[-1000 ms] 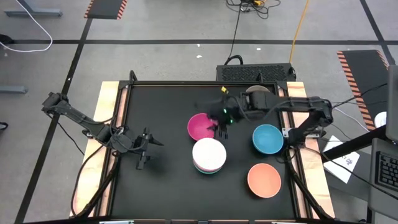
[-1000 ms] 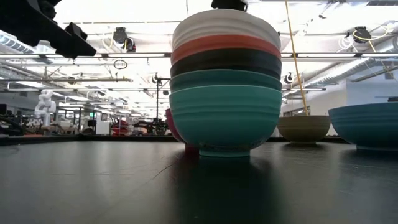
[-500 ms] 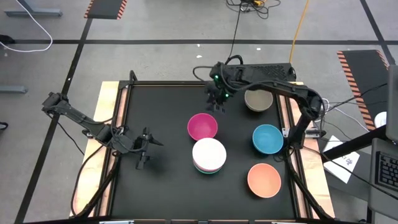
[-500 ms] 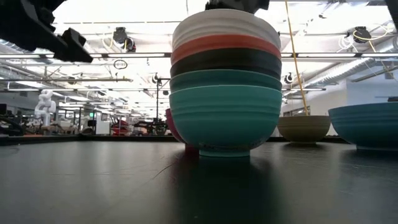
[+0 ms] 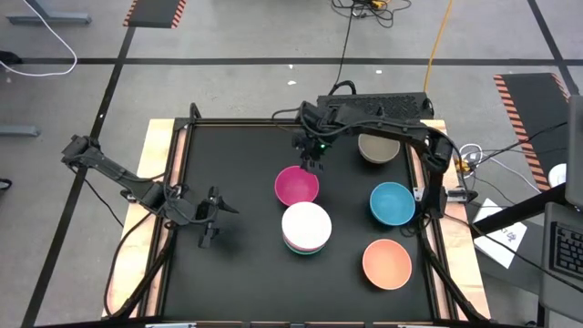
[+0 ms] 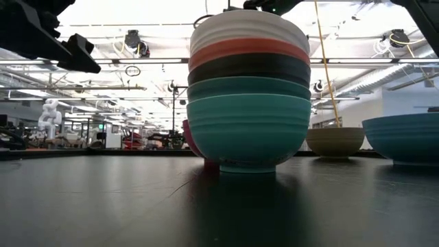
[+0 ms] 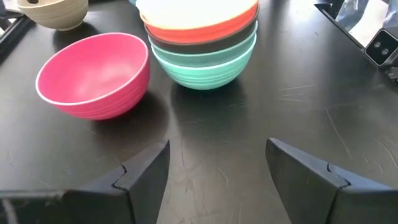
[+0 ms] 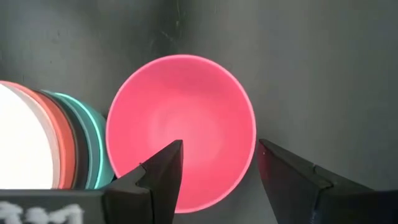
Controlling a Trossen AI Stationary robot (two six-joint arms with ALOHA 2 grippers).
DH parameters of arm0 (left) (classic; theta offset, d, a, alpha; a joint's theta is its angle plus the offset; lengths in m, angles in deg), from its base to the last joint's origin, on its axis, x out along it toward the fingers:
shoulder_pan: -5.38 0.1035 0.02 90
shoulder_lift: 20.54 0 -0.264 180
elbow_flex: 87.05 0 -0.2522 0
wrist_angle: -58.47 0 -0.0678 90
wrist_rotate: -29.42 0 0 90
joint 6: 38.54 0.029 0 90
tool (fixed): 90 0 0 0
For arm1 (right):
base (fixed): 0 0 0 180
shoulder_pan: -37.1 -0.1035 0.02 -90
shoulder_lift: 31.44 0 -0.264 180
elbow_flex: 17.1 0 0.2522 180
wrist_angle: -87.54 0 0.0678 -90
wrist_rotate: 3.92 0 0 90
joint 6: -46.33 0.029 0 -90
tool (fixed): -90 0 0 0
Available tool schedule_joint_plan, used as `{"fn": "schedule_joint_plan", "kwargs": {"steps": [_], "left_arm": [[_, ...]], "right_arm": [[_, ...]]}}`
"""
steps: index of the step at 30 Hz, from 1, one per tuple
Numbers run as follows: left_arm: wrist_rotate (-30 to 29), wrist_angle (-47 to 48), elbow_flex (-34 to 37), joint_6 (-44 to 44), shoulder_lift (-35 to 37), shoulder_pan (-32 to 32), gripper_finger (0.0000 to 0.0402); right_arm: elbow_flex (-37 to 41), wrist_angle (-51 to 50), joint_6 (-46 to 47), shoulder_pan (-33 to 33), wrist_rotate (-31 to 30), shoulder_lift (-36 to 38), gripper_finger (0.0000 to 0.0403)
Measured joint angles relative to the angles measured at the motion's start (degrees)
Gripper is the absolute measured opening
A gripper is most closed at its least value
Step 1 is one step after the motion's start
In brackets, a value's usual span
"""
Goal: Nest bowls inside each other
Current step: Stack the pink bowl on the white bowl
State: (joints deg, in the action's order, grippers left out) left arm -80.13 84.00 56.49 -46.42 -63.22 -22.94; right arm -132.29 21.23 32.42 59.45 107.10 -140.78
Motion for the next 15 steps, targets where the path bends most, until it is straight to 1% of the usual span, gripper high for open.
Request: {"fn": "schedule_joint_plan", "kwargs": {"steps": [9,10,13,15], "left_arm": [[0.0,0.0,0.0,1.9,0.0,0.0,0.0269],[0.0,0.0,0.0,2.3,0.0,0.0,0.0269],[0.0,0.0,0.0,3.3,0.0,0.0,0.0269],[0.0,0.0,0.0,3.7,0.0,0.0,0.0269]], "right_arm": [[-0.1,0.8,2.3,-0.3,0.3,-0.5,0.0194],[-0.1,0.8,2.7,-0.3,0.7,-0.9,0.0194],[-0.1,0.9,5.2,0.2,5.0,-2.9,0.0194],[-0.1,1.8,5.3,0.2,4.4,-4.1,0.0194]]}}
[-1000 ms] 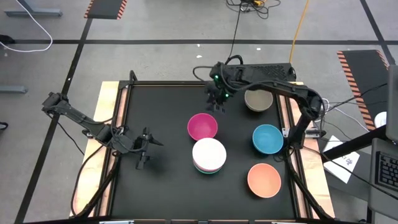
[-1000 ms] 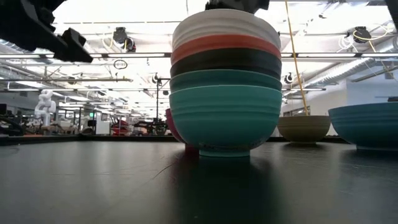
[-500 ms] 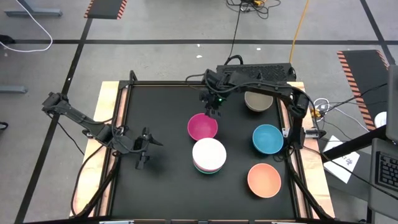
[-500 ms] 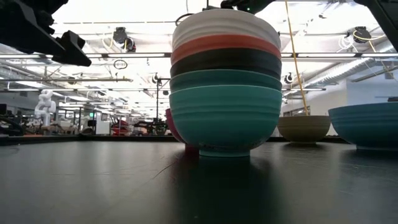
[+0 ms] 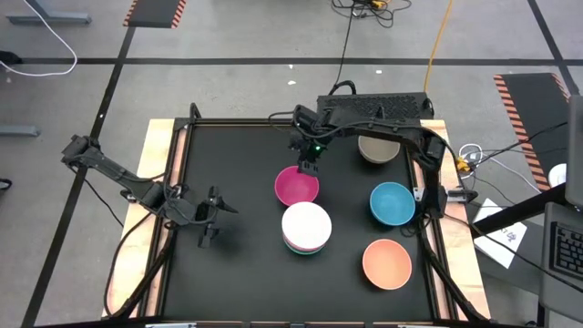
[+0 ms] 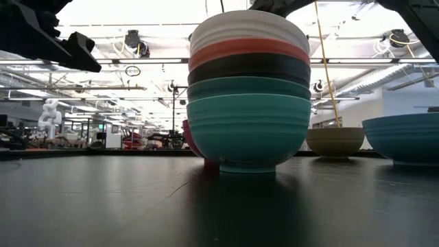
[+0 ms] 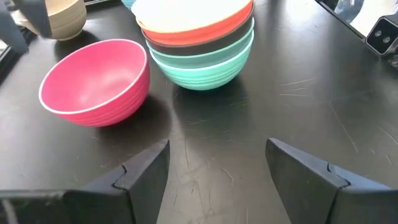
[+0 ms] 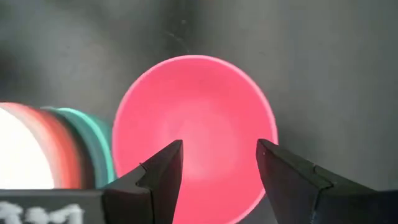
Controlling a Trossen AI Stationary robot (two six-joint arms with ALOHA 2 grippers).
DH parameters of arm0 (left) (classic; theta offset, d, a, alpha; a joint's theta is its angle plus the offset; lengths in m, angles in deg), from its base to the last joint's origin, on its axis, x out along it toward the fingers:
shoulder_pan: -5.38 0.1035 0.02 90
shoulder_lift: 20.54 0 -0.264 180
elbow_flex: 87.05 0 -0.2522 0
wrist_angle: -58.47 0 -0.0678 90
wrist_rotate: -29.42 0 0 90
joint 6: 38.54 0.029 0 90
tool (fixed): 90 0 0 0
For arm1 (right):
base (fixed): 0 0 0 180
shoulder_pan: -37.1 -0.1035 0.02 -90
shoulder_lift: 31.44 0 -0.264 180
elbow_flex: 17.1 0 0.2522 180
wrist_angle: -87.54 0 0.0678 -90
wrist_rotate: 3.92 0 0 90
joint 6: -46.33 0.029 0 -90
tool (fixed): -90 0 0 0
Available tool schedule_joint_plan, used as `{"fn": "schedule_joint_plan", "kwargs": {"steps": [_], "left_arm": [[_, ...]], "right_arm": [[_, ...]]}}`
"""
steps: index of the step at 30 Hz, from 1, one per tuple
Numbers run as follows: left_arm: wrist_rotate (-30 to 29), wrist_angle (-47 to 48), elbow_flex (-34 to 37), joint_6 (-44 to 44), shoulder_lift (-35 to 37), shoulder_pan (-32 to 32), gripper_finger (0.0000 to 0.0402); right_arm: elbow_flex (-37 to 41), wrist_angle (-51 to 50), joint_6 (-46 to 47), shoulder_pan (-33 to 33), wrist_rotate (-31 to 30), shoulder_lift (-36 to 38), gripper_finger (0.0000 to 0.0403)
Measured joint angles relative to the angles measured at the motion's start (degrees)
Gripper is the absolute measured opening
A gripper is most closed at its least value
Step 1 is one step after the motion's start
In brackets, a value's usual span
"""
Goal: Nest bowls inside each other
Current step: Stack the pink bowl on the white bowl
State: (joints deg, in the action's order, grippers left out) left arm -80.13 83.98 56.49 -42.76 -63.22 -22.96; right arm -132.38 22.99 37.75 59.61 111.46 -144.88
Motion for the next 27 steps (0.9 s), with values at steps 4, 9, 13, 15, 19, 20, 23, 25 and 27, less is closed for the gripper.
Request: {"fn": "schedule_joint_plan", "kwargs": {"steps": [4,9,13,15,19,20,23,25,27], "left_arm": [[0.0,0.0,0.0,0.1,0.0,0.0,0.0269],[0.6,0.1,0.0,0.6,0.0,0.0,0.0269],[1.5,0.1,0.0,1.0,0.0,0.0,0.0269],[1.5,0.2,0.0,1.0,0.0,0.0,0.0269],[1.6,0.2,0.0,1.1,0.0,0.0,0.0269],[1.6,0.2,0.0,1.1,0.0,0.0,0.0269],[1.6,0.2,0.0,1.1,0.0,0.0,0.0269],[1.6,0.2,0.0,1.1,0.0,0.0,0.0269],[1.6,0.2,0.0,1.1,0.0,0.0,0.0269]], "right_arm": [[0.0,1.4,2.3,0.0,3.0,-1.0,0.0194],[0.0,-0.5,3.6,-0.5,4.4,-1.9,0.0194],[0.0,-1.5,4.5,-0.9,3.9,-2.6,0.0194],[0.0,-2.0,4.2,-1.0,3.2,-3.1,0.0194],[0.0,-1.6,4.3,-0.8,4.8,-4.7,0.0194],[0.0,-1.3,3.9,-0.8,4.9,-5.3,0.0194],[0.0,-0.7,3.3,-0.8,7.0,-7.4,0.0194],[0.0,-0.1,2.8,-0.8,9.0,-8.5,0.0194],[0.0,-0.2,0.9,-0.9,8.4,-9.1,0.0192]]}}
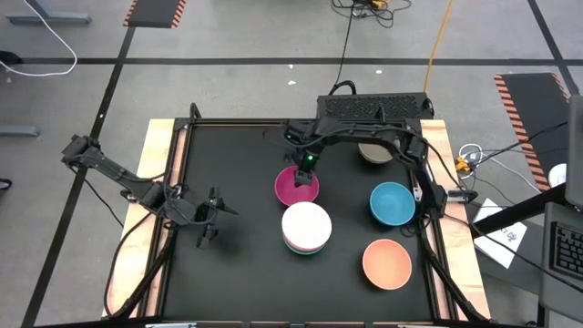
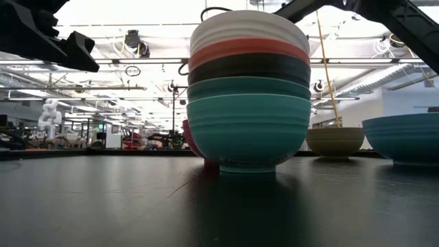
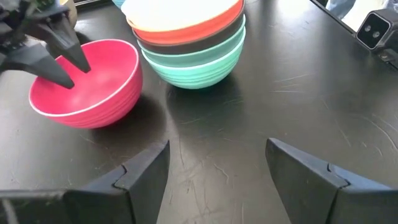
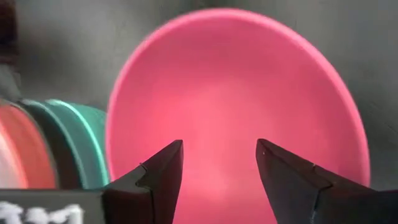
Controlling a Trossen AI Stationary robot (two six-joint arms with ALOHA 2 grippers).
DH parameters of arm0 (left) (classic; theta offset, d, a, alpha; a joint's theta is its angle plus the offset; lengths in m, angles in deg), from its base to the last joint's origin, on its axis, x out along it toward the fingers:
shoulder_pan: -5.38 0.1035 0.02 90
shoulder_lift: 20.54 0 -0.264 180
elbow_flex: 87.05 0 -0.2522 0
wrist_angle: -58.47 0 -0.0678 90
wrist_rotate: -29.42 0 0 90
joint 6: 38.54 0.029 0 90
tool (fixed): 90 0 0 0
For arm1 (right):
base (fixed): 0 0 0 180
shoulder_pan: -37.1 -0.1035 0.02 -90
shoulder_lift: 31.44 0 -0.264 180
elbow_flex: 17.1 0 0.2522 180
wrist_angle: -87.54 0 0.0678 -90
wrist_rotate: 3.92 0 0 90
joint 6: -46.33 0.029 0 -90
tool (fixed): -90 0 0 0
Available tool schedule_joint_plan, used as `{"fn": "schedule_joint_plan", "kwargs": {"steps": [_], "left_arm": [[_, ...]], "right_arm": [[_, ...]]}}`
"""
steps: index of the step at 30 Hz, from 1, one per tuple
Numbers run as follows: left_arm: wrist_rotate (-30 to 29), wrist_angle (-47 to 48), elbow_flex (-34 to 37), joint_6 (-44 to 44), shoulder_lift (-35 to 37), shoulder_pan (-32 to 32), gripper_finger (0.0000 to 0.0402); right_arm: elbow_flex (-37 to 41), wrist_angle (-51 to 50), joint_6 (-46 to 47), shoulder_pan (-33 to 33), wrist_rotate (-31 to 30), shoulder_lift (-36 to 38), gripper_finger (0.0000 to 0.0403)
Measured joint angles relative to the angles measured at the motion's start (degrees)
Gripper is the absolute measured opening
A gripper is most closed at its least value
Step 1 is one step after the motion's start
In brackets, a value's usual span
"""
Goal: Nest bowls inside each other
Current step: Stack the pink bowl on the white bowl
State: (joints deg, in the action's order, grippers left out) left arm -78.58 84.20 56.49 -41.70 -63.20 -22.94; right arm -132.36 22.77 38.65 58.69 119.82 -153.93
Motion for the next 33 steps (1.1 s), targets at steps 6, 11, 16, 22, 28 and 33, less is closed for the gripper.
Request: {"fn": "schedule_joint_plan", "kwargs": {"steps": [6,11,16,22,28,33], "left_arm": [[0.0,0.0,0.0,-0.3,0.0,0.0,0.0269],[0.0,0.0,0.0,-0.6,0.0,0.0,0.0269],[0.0,0.2,0.0,-0.9,0.0,0.0,0.0269],[0.0,0.3,0.0,-0.5,0.0,0.0,0.0269],[0.0,1.5,0.0,-1.0,0.0,0.0,0.0269],[0.2,2.3,0.0,-1.5,0.0,-0.1,0.0269]], "right_arm": [[0.0,-1.4,-5.8,-0.7,-6.7,0.9,0.0091],[0.0,-0.2,-7.5,-0.7,-8.0,1.3,0.0011],[0.0,0.5,-7.4,-0.8,-2.2,1.3,0.0001],[0.1,3.4,-4.1,-0.8,-2.5,2.0,0.0008],[-0.8,7.0,-3.1,0.0,-6.2,5.0,0.0051],[-2.4,4.2,-1.1,1.8,-7.0,4.8,0.012]]}}
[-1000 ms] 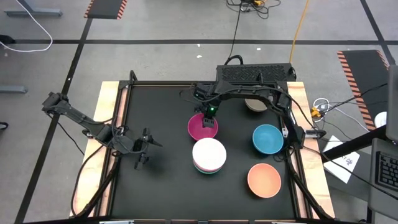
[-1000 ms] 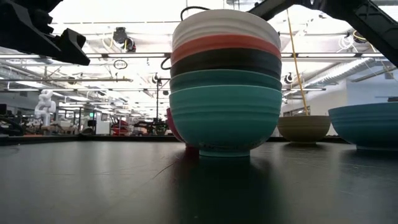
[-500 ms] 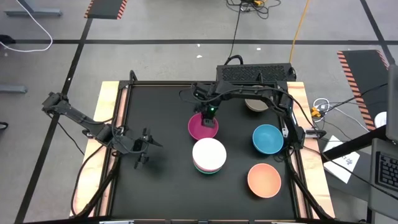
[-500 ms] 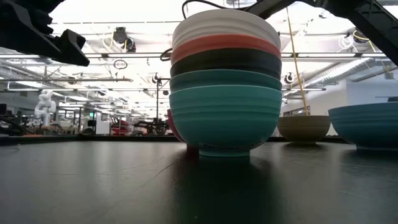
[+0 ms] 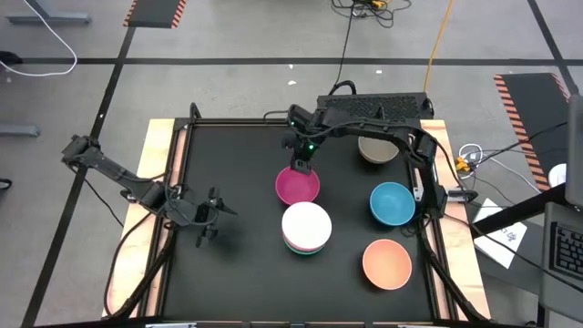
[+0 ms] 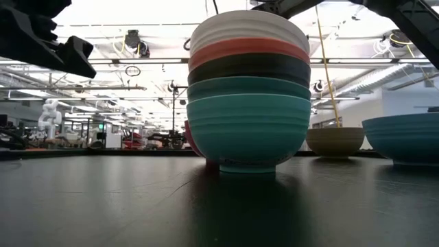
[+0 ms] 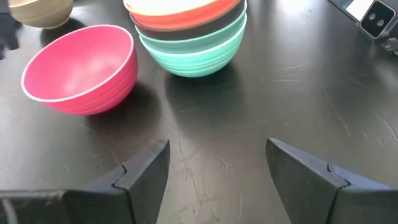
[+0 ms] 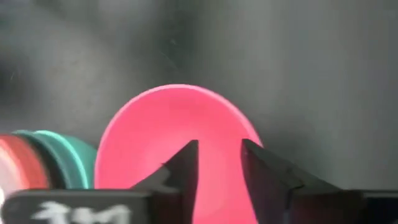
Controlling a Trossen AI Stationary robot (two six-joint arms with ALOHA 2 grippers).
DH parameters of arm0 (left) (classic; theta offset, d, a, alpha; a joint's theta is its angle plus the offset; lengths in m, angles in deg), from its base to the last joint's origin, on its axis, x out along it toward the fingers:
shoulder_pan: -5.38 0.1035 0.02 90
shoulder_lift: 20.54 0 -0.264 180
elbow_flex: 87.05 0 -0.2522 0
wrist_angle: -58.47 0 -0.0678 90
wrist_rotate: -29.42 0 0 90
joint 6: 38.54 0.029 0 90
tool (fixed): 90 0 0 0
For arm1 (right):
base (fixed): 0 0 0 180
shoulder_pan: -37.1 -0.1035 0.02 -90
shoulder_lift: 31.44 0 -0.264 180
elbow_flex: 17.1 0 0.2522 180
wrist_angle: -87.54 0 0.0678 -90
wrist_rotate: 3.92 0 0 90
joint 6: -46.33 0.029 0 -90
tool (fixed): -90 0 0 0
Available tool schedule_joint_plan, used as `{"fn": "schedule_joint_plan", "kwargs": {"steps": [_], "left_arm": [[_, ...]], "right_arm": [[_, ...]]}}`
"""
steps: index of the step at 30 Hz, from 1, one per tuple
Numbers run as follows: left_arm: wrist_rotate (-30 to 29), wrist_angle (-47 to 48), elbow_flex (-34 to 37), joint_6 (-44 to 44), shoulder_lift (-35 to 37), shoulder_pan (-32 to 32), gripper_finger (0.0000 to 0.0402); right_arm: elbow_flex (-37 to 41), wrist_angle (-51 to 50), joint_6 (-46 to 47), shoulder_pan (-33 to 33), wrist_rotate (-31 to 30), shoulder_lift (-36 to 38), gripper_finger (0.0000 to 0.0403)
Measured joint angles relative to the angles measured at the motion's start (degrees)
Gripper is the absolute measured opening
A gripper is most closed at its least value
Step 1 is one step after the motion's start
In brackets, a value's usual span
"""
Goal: Nest bowls inside each other
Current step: Stack the pink bowl on the white bowl
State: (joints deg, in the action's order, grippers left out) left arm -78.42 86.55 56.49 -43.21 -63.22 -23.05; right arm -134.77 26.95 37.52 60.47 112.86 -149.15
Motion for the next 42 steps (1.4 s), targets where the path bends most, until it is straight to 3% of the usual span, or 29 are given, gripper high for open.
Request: {"fn": "schedule_joint_plan", "kwargs": {"steps": [4,8,20,26,33,42], "left_arm": [[0.0,0.1,0.0,0.0,0.0,-0.1,0.0269],[0.0,0.1,0.0,0.1,0.0,-0.2,0.0269],[-0.2,0.5,0.3,0.2,0.0,-0.2,0.0269],[-0.2,0.2,1.6,-0.2,0.0,-0.2,0.0269],[-0.2,-0.1,1.7,-0.1,0.0,-0.2,0.0269],[-0.2,-1.1,1.7,0.1,0.0,-0.2,0.0269]], "right_arm": [[-0.1,-2.0,0.2,1.1,-1.1,-0.2,0.0178],[0.0,-4.0,0.8,1.8,-0.5,-0.2,0.0203],[0.3,-4.9,2.0,2.0,4.9,-3.8,0.02],[0.4,-5.1,0.0,1.4,3.0,-6.2,0.0199],[0.4,-5.1,-0.5,1.6,1.8,-4.0,0.0179],[0.3,-4.2,1.8,1.9,1.7,-2.0,0.0196]]}}
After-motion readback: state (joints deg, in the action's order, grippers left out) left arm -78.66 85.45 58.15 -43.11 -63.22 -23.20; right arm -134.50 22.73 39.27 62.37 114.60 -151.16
